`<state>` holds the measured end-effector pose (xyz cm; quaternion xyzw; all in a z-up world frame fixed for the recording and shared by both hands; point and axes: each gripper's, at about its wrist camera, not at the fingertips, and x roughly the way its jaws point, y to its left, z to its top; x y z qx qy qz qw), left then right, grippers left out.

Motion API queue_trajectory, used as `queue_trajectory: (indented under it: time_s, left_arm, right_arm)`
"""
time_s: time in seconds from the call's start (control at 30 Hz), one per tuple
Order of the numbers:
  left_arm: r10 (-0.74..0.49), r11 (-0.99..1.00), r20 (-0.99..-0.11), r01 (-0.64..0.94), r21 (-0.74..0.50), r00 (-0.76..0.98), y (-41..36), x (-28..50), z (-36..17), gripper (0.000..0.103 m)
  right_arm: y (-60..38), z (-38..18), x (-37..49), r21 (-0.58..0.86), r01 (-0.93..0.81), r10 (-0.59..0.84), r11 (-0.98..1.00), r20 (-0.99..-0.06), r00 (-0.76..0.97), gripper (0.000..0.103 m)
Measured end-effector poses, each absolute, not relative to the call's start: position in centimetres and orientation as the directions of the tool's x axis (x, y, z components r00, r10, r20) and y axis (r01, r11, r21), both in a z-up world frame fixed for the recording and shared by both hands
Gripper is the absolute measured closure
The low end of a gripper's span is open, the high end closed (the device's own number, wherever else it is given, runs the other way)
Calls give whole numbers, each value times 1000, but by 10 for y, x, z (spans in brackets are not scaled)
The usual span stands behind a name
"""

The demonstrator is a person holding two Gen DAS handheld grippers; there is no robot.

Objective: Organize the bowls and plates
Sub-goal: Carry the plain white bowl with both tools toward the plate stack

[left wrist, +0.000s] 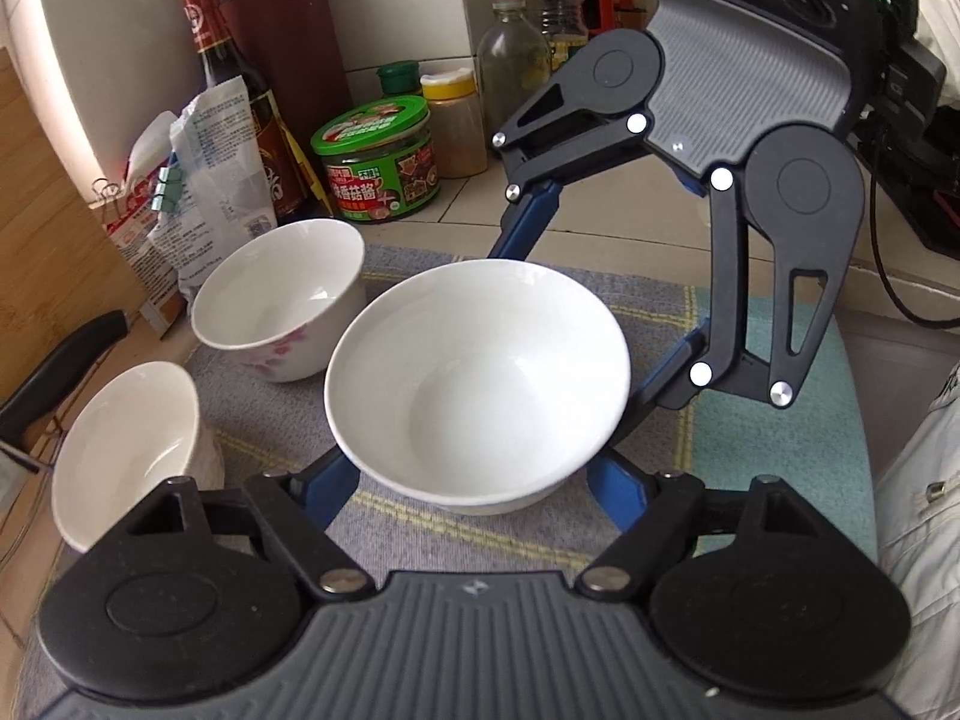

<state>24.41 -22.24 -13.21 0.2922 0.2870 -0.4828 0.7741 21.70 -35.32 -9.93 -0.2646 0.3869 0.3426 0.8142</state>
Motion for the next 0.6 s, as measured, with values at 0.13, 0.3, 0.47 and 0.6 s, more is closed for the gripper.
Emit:
queue_trajectory:
  time_s: [0.13, 0.3, 0.47, 0.6]
  left_arm:
    - [-573, 385, -725, 906, 174, 382, -204, 233, -123, 21]
    - [-542, 420, -727, 885, 200, 422, -179, 219, -115, 21]
    - [-514, 460, -732, 864, 206, 448, -153, 213, -110, 21]
    - [-494, 492, -736, 847, 202, 463, -130, 210, -109, 21]
  right_arm:
    - [-334, -91, 208, -168, -775, 366, 609, -808, 463, 17]
    - [-309, -85, 204, -158, -798, 391, 582, -806, 445, 17]
    - [-281, -83, 204, -148, -823, 421, 549, -801, 425, 17]
    - [-260, -84, 207, -144, -842, 437, 519, -803, 406, 17]
